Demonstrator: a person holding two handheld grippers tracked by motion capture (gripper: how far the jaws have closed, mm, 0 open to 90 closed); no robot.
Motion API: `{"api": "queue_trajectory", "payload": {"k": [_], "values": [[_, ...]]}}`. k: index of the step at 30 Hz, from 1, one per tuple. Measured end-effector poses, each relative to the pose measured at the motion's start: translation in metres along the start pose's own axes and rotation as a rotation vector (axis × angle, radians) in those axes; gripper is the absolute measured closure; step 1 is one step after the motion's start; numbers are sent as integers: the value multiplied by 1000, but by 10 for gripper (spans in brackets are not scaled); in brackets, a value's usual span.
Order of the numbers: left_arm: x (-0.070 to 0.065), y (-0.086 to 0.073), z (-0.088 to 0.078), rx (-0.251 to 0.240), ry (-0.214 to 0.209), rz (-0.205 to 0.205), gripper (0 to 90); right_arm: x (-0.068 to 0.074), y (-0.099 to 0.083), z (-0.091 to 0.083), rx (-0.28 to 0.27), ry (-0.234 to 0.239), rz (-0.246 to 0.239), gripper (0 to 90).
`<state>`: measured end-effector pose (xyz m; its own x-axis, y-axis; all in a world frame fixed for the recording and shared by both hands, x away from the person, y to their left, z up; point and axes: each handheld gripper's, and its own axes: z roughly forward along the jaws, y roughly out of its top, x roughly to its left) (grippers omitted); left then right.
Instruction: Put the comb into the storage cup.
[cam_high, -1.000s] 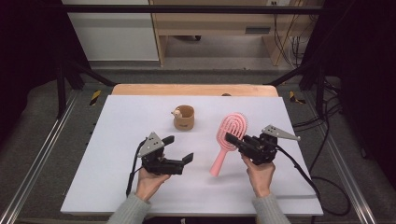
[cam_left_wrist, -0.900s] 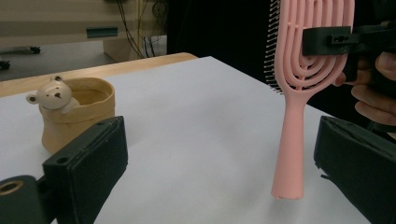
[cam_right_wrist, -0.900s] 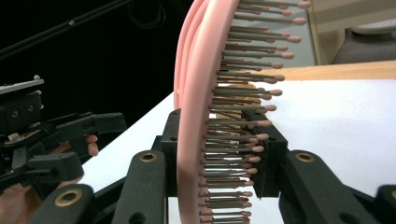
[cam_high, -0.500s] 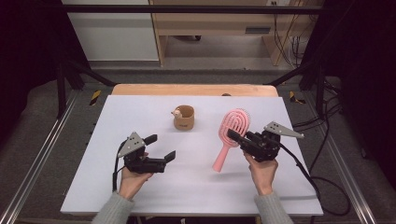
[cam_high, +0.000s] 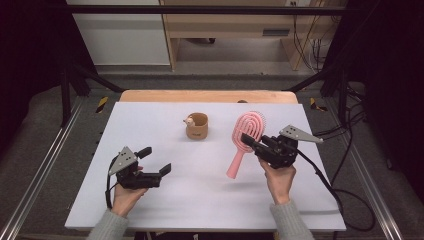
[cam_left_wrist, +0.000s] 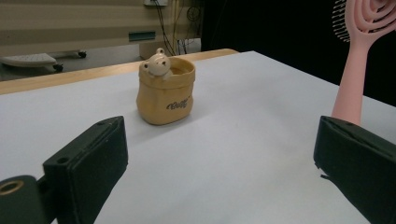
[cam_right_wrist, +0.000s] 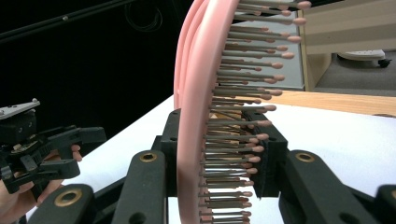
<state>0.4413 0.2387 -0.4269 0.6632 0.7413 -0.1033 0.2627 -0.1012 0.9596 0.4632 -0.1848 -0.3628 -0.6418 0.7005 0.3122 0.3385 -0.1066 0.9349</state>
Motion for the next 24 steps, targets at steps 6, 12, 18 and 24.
{"api": "queue_trajectory", "payload": {"k": [6,12,18,24], "values": [[13,-7,-11,2,34,-10,29,0,2,5,-2,-1,-3,644],[21,-12,-18,5,58,-12,30,1,6,8,-7,-4,-20,643],[28,-17,-24,14,76,-7,30,2,13,11,-8,-13,-33,643],[33,-20,-29,13,92,-3,30,4,20,16,0,-24,-53,643]]}}
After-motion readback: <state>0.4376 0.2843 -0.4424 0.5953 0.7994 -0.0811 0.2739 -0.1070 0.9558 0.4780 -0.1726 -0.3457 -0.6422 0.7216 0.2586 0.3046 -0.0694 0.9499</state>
